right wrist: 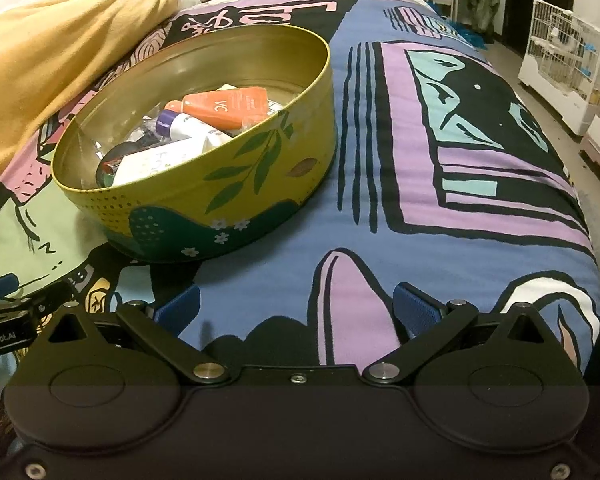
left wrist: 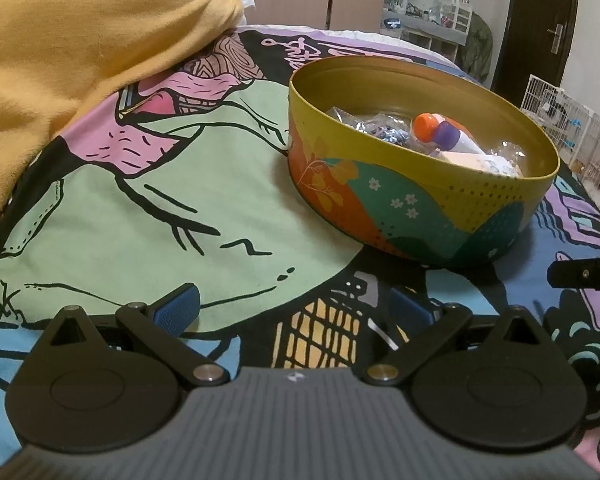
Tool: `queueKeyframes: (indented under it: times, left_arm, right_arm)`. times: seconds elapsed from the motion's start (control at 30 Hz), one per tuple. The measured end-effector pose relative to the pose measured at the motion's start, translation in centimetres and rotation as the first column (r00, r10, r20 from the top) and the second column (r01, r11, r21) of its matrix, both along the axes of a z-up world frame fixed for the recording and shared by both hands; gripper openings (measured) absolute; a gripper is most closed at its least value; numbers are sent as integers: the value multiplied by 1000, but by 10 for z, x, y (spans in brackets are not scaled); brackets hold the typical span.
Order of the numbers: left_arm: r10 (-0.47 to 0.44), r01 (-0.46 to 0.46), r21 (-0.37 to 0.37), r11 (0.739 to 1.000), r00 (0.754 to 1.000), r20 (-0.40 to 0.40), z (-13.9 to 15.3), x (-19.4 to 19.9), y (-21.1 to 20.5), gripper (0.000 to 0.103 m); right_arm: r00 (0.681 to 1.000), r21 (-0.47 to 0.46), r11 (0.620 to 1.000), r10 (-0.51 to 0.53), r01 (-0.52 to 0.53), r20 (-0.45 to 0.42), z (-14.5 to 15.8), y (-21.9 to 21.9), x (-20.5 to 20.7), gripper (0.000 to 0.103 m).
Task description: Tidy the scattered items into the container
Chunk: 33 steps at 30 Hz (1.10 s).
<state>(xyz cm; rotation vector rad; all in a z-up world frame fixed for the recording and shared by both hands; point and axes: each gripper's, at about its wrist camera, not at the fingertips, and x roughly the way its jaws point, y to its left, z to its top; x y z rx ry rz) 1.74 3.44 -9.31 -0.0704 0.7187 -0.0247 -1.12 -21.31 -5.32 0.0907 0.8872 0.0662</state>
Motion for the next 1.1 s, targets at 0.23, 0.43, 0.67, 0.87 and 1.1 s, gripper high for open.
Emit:
queueKeyframes:
  times: [0.23,0.43,0.67,0.87,1.1]
  left_arm:
    - [1,-1,49,999,1000,-13,-7,3,-6,103]
    - [-5,8,82,997,1000,-25,-12,4,-12,103]
    - [-3,5,93,996,1000,-27,-15,4,-14,103]
    - [-1,3,101,995,1000,-16,-18,4,-15,103]
    - [0,0,111,994,1000,-6,-20,3,-17,103]
  right_arm:
    - [1000,-39,999,-6,6,12,-4,6,0,103]
    - [1000,-56,998,-2,2,1,-10,8,2,103]
    - [1000,-131,991,26,-25,1,-16,17,1,103]
    - [999,-158,987,39,-36,21,-20,21,-2,103]
    - [998,-180,983,45,-35,51,-24,23,-6,103]
